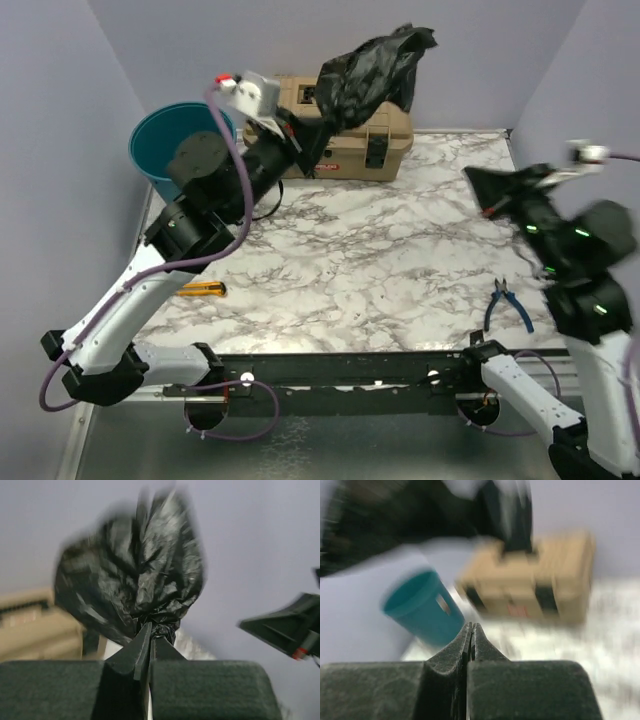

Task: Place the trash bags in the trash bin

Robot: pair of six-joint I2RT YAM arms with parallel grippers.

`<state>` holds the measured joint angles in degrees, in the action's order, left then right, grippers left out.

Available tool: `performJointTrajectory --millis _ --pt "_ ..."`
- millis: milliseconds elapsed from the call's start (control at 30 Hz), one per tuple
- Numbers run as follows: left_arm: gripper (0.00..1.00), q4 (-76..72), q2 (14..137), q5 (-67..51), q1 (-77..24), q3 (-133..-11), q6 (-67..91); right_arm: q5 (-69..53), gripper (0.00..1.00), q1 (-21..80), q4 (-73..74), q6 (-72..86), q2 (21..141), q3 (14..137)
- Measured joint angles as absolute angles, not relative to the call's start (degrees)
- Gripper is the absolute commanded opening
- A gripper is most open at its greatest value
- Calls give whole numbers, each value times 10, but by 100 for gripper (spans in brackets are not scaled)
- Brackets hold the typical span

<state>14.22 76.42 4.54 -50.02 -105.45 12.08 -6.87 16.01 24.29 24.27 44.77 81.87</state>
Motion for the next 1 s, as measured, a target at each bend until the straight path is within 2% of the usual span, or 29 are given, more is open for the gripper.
performJointTrajectory --millis 67,133,200,333,400,467,633,767,1000 --pt "0 131 714 60 -490 -913 157 -68 4 160 232 271 445 686" --pt "0 138 734 42 -492 -835 178 -74 21 160 242 301 471 557" --pt "0 175 801 27 -518 -769 191 -80 29 160 288 323 502 460" --pt "0 280 900 33 -583 -717 190 -81 38 160 333 338 477 452" --pt "0 317 898 34 -600 -744 181 -83 43 160 326 338 462 488" --pt "0 335 898 37 -601 -832 168 -84 48 160 310 336 452 516" --pt "0 300 872 46 -598 -1004 143 -77 57 160 298 339 422 524" --pt "0 282 842 81 -599 -1030 139 -71 60 160 298 343 404 513" --pt "0 292 843 187 -596 -1000 134 -59 66 160 300 341 405 512"
